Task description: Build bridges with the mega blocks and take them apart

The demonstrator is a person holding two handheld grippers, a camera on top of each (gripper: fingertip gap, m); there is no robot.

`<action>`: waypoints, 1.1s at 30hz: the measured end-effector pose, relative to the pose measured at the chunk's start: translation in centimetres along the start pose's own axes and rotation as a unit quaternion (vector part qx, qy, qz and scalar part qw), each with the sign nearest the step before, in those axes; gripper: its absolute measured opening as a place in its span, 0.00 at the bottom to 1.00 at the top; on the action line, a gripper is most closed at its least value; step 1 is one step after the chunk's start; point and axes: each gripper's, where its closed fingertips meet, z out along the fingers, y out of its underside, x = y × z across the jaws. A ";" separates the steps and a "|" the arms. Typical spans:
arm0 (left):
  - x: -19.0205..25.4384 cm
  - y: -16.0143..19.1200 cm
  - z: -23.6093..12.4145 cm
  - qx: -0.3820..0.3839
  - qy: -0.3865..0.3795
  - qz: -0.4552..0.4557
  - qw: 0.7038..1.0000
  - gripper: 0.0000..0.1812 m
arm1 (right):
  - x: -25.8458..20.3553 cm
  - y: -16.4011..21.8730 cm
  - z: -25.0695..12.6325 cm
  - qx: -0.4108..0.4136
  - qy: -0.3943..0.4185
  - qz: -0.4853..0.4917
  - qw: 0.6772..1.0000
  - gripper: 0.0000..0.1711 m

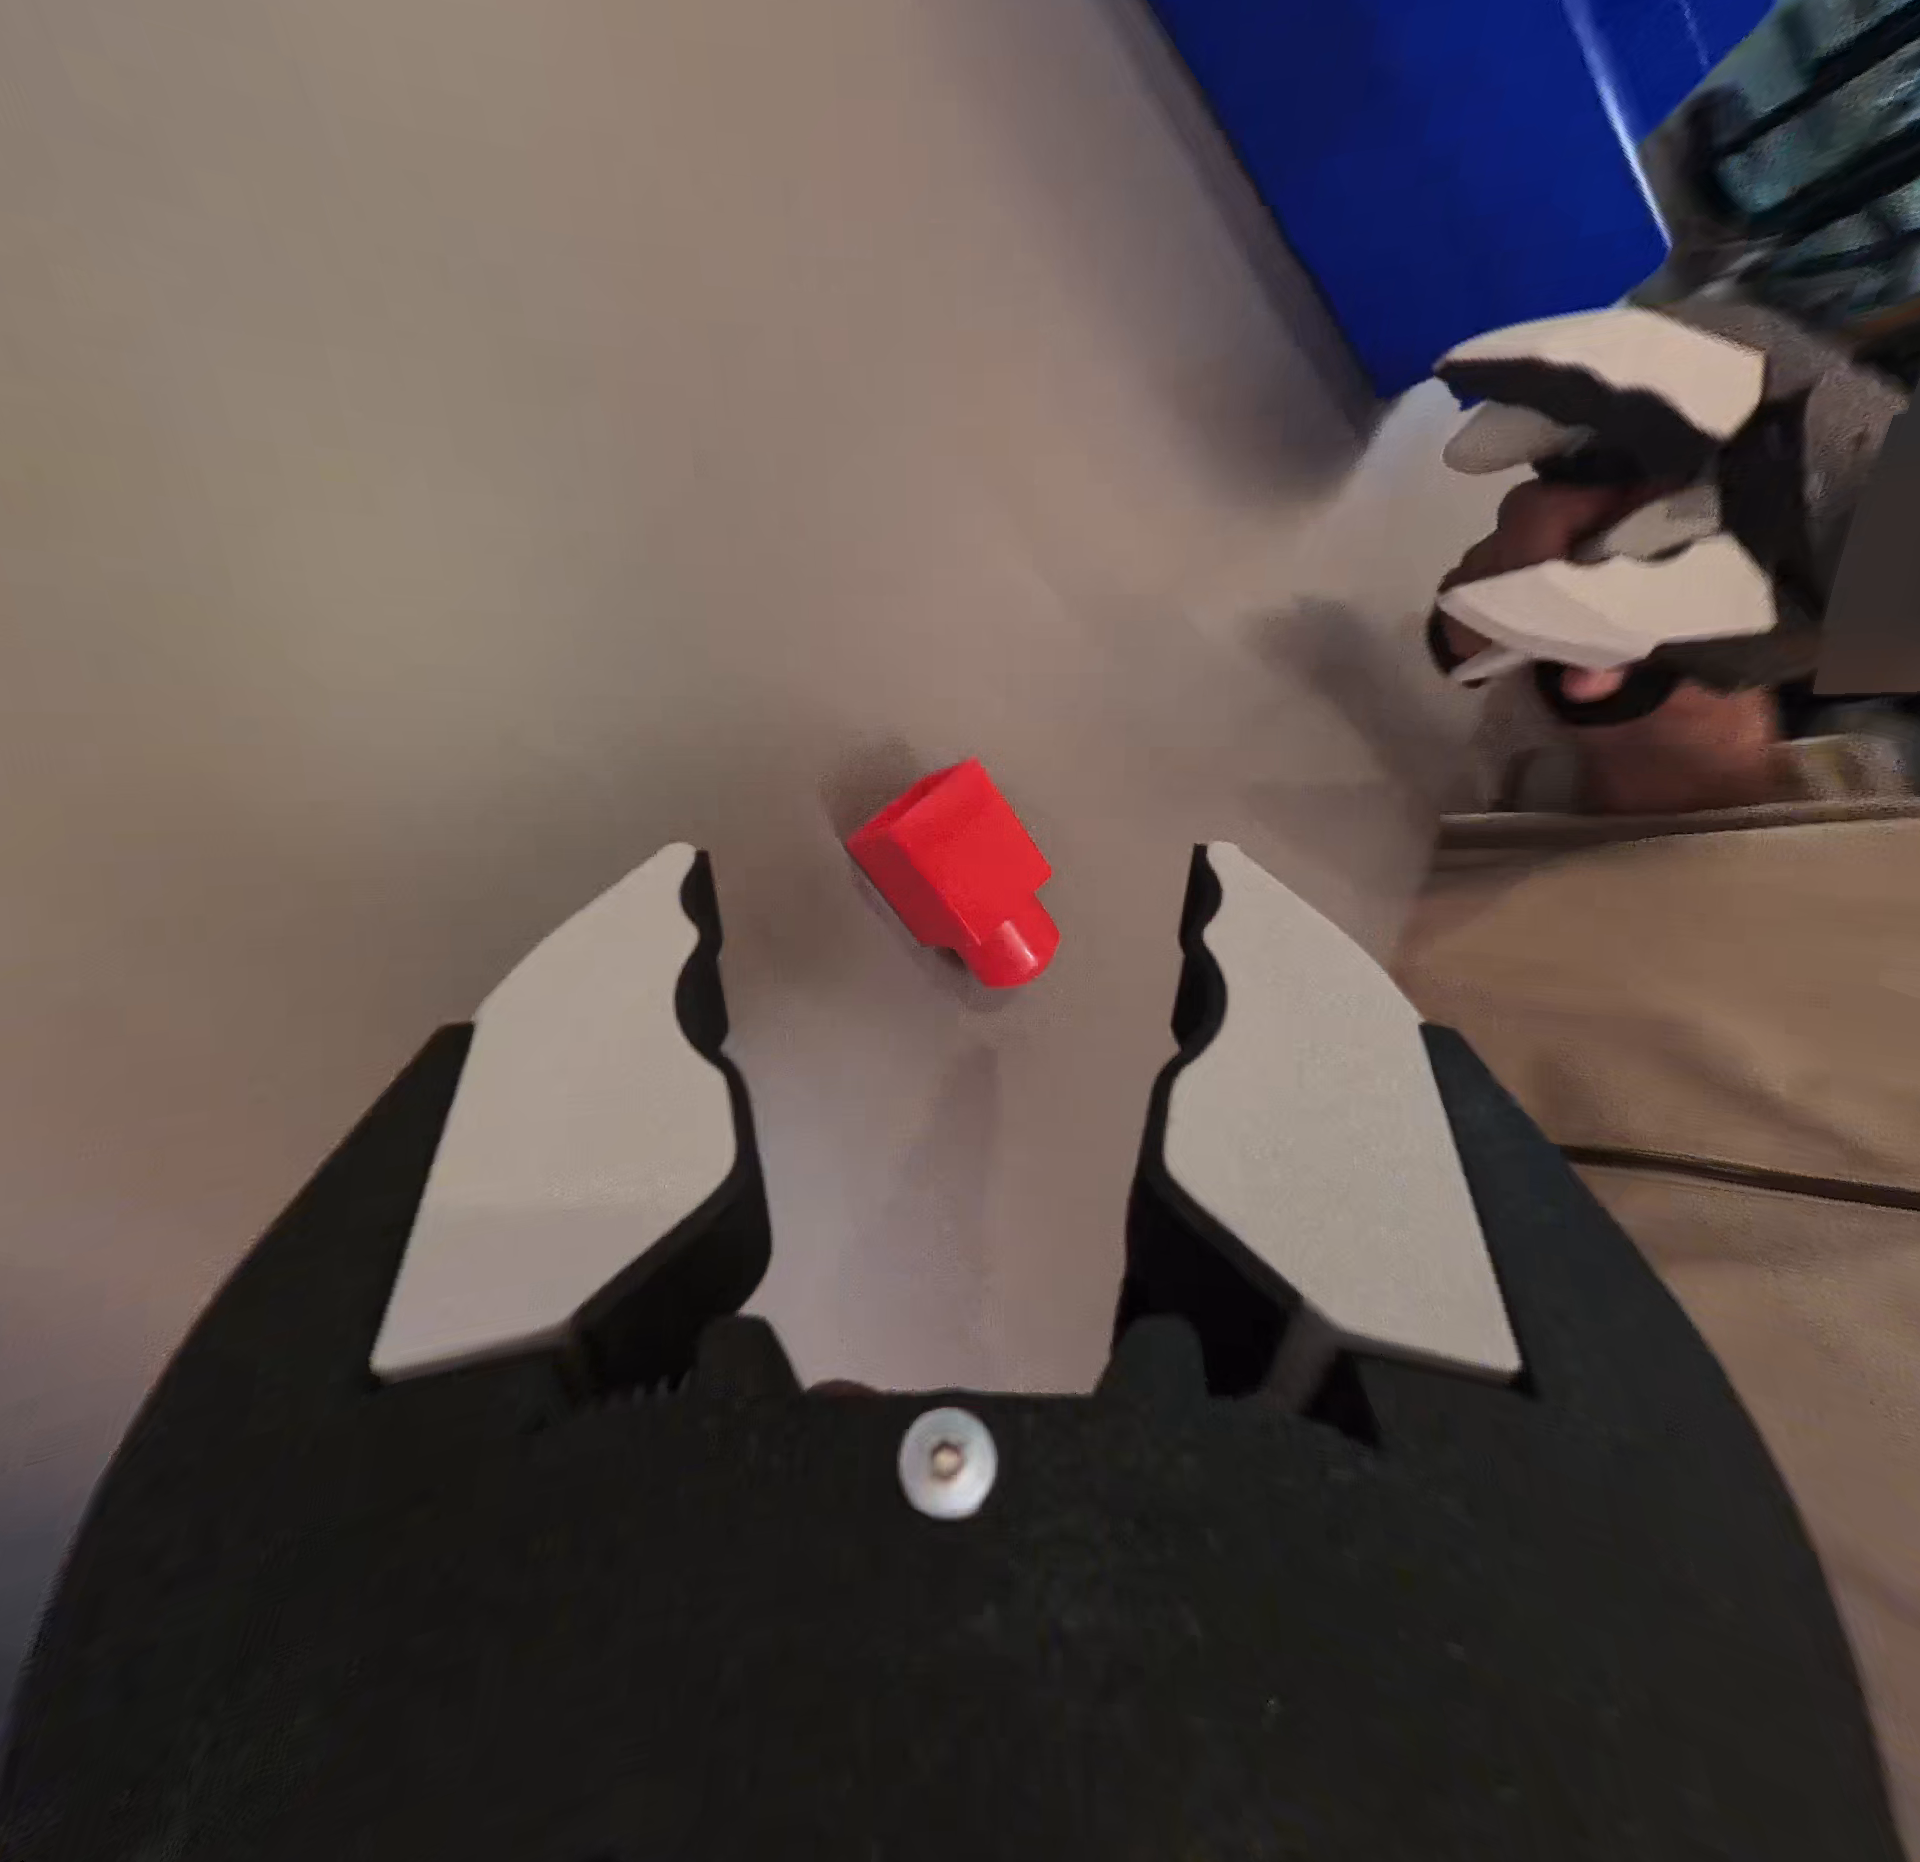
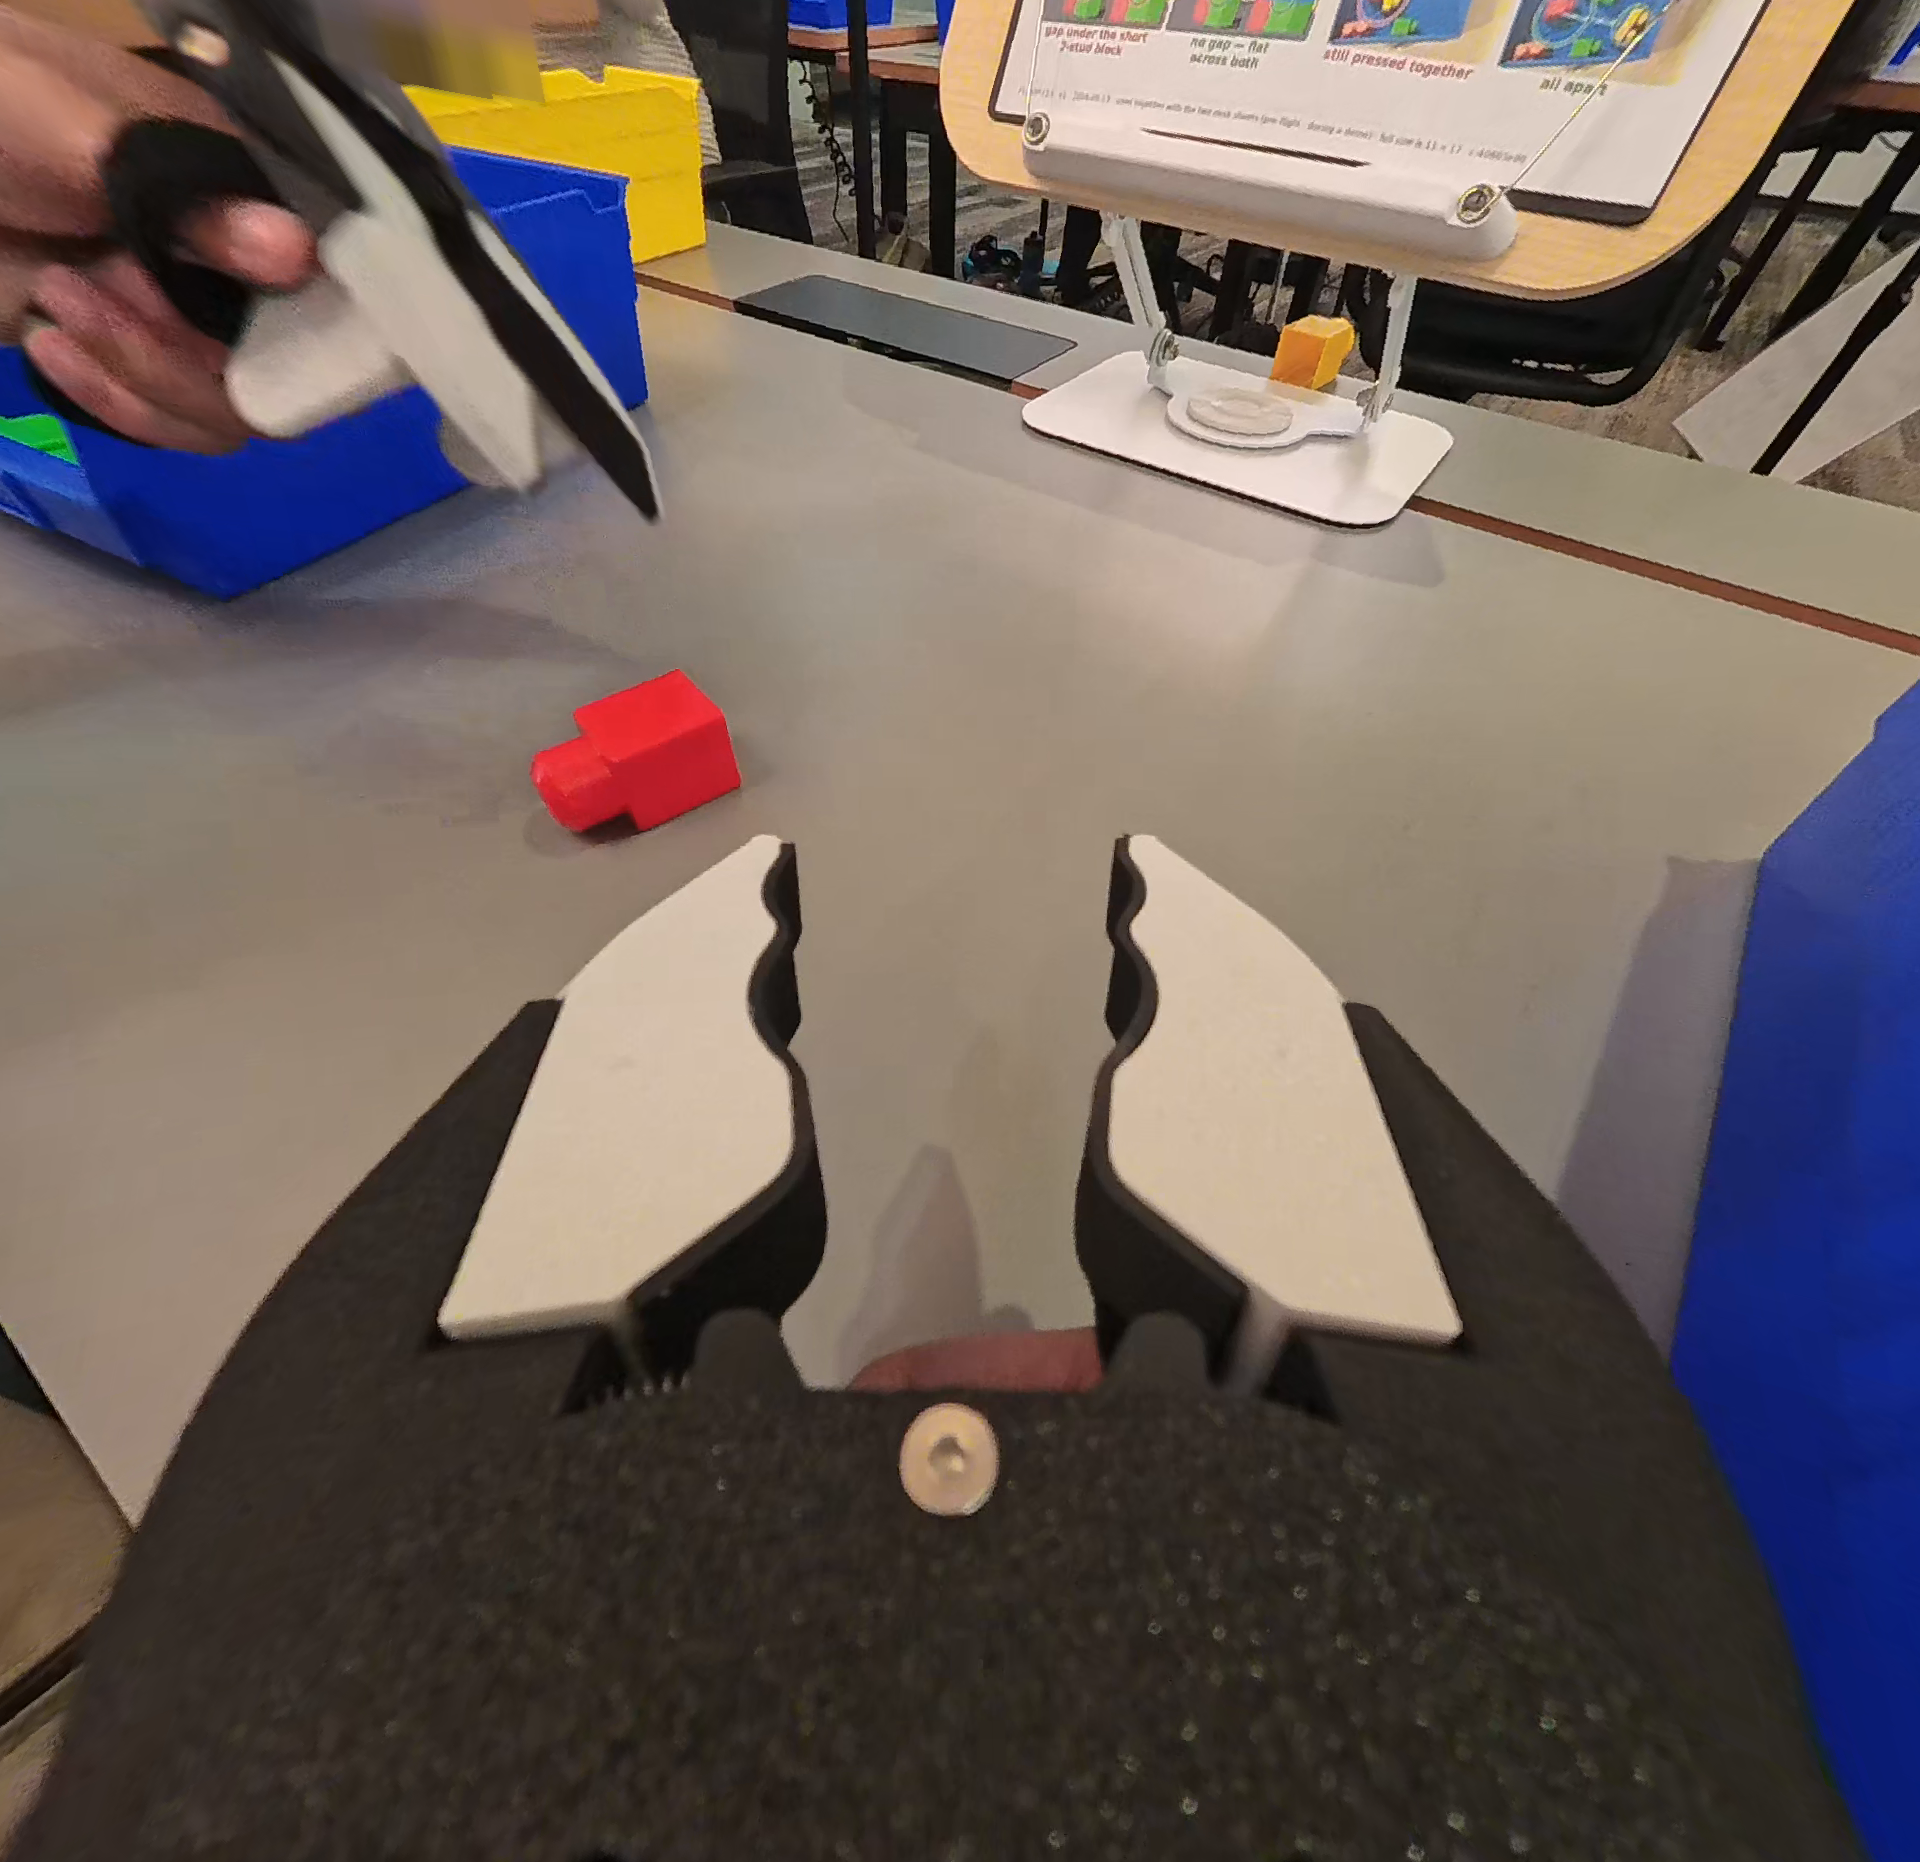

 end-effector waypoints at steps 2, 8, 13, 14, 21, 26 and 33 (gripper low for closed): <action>0.6 -1.0 -2.2 0.083 -0.106 0.093 0.987 0.46 | 0.0 0.0 0.0 0.001 0.001 -0.001 1.000 0.33; 3.4 0.9 -9.2 0.313 -0.353 0.157 0.867 0.45 | -0.3 0.4 0.4 -0.006 0.000 -0.009 1.000 0.34; 3.4 7.3 -11.3 0.416 -0.443 0.070 0.791 0.44 | -0.4 0.7 0.6 -0.012 0.000 -0.012 1.000 0.34; 3.1 8.8 -11.6 0.429 -0.452 0.040 0.781 0.43 | -0.4 0.8 0.6 -0.013 0.001 -0.012 1.000 0.34; 2.3 13.9 -11.8 0.447 -0.453 -0.067 0.769 0.41 | -0.5 1.0 0.9 -0.017 0.002 -0.013 1.000 0.34; 1.9 14.4 -12.5 0.437 -0.465 -0.071 0.767 0.42 | -0.7 1.2 1.1 -0.020 -0.003 -0.009 1.000 0.34; 1.6 14.4 -12.2 0.430 -0.457 -0.081 0.774 0.42 | -1.0 1.5 1.4 -0.025 -0.008 -0.012 1.000 0.34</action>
